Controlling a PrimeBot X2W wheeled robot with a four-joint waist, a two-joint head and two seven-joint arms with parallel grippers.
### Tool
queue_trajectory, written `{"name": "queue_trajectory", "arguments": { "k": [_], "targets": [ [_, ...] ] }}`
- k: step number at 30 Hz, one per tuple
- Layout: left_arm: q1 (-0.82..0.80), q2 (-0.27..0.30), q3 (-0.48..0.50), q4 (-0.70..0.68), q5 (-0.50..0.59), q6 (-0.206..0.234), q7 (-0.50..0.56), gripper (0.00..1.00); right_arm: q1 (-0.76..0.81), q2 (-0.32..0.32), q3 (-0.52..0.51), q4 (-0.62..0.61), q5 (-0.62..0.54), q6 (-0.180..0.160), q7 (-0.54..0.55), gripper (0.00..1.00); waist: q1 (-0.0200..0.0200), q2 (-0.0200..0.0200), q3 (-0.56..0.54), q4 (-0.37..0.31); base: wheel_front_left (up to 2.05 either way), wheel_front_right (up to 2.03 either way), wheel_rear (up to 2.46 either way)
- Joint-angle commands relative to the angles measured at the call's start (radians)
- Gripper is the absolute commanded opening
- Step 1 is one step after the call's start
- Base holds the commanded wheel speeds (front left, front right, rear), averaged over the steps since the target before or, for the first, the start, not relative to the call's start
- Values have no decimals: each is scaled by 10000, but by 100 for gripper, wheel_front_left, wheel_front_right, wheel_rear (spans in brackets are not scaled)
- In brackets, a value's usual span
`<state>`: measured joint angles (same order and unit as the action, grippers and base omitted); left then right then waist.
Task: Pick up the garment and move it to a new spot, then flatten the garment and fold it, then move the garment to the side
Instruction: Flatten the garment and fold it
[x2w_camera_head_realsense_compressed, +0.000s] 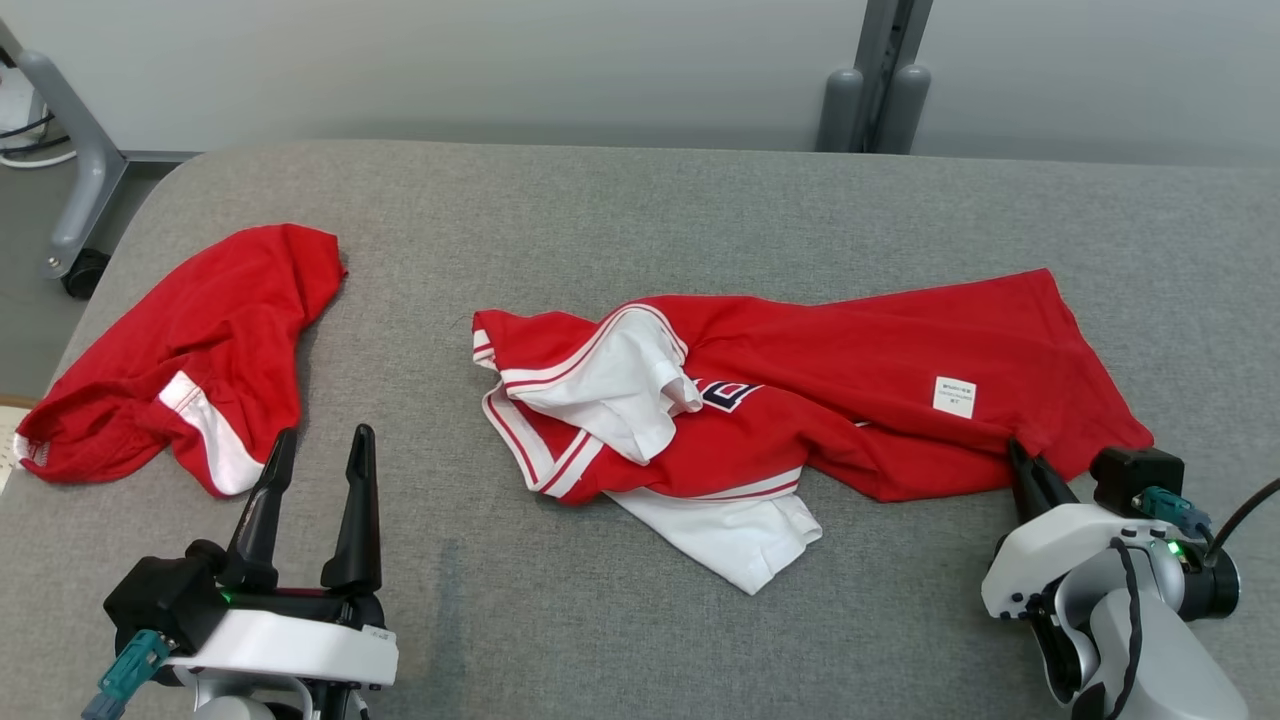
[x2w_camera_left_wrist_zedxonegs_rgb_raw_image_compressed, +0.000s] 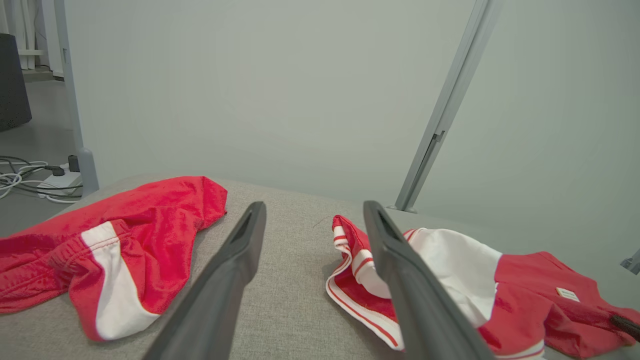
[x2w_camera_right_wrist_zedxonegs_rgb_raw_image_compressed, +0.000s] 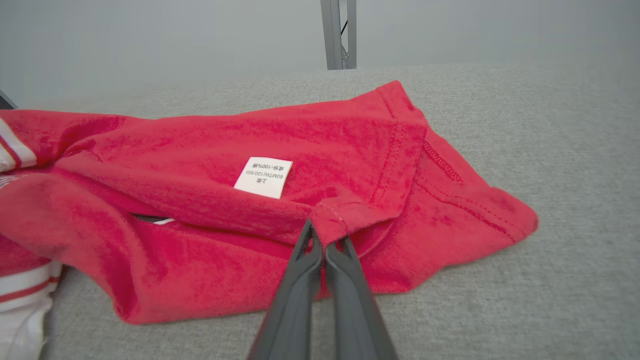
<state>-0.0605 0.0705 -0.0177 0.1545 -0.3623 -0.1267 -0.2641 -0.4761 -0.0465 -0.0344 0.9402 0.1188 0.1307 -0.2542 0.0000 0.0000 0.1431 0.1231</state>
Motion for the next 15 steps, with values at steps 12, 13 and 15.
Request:
{"name": "queue_trajectory", "arguments": {
  "k": [12,13,15],
  "targets": [
    [109,-6,68,76,59,-44,-5,100,962,-72,435,-2596,-387,1,-124,0,0,0,-246,-860,0,0,0],
    [121,-8,53,85,56,-45,-5,100,1113,-74,488,-2857,-449,1,-121,0,0,0,-247,-960,0,0,0],
    [114,-13,8,90,71,-38,-5,100,1403,-176,583,-3290,-545,-1,-122,0,0,0,-250,-1134,0,0,0]
  ]
}}
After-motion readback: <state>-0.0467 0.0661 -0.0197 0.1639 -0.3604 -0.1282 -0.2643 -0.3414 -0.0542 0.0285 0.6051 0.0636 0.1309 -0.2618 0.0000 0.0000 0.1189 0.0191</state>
